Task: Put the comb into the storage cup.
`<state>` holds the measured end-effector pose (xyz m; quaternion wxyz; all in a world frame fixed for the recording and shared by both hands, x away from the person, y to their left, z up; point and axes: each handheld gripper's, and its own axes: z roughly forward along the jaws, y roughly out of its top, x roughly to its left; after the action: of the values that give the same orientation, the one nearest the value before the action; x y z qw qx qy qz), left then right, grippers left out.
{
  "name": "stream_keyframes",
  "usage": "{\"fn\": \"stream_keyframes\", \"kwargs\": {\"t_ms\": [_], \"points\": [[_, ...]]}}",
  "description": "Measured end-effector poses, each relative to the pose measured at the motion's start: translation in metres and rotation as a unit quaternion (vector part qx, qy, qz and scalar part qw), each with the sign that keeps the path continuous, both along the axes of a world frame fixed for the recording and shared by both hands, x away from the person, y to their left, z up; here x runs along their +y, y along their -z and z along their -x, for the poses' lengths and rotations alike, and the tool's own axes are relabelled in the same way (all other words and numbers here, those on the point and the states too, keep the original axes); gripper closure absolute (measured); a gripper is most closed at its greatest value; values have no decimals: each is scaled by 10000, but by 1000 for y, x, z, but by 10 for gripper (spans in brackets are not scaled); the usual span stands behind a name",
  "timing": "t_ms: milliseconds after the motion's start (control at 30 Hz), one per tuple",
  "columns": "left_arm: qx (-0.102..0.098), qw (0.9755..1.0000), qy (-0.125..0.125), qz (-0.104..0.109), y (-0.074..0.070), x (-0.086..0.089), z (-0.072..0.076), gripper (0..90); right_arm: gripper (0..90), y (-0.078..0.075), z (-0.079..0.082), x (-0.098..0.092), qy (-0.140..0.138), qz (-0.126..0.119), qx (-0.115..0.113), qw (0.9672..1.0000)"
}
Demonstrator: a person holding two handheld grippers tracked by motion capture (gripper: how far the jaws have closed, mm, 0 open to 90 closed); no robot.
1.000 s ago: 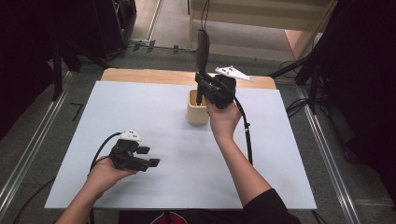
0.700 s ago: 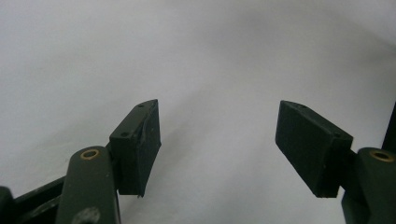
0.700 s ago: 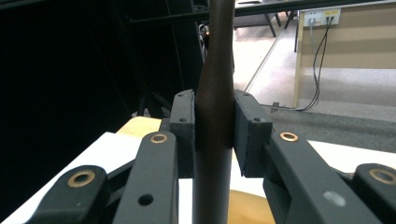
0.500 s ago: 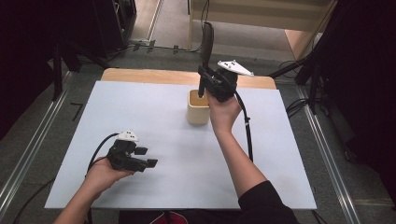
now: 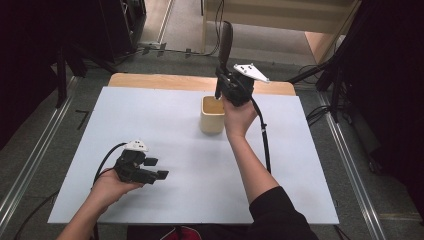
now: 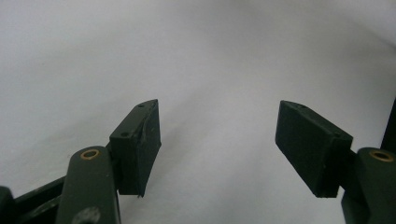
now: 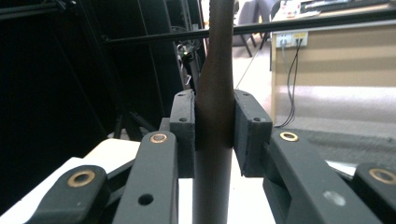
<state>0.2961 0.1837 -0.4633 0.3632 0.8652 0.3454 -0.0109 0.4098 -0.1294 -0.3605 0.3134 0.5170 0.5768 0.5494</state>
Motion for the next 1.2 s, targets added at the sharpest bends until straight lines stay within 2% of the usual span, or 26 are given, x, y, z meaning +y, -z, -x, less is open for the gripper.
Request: {"fn": "stream_keyframes", "kwargs": {"t_ms": [67, 167, 233, 500, 900, 1100, 1200], "points": [[-7, 10000, -22, 29, 0, 0, 0, 323, 700, 2, -1, 2, 20, 51, -7, 10000], [-1, 10000, -27, 26, 1, 1, -1, 323, 700, 6, -3, 5, -24, 52, 102, 9999], [1, 10000, -30, 12, 1, 1, -1, 323, 700, 10, -2, 5, -1, 90, 48, 9999], [-81, 9999, -109, 31, -1, 3, -2, 323, 700, 25, -1, 2, 60, 13, 160, 9999], [-98, 9998, -141, 25, 0, 3, -2, 323, 700, 34, -1, -1, 42, -45, 307, 9995], [-135, 9997, -204, 72, -1, 4, -2, 324, 700, 38, 0, 2, 19, 63, 353, 9994], [-117, 9997, -196, 55, 0, 5, -3, 324, 699, 40, 1, 1, 18, 37, 333, 9994]]}}
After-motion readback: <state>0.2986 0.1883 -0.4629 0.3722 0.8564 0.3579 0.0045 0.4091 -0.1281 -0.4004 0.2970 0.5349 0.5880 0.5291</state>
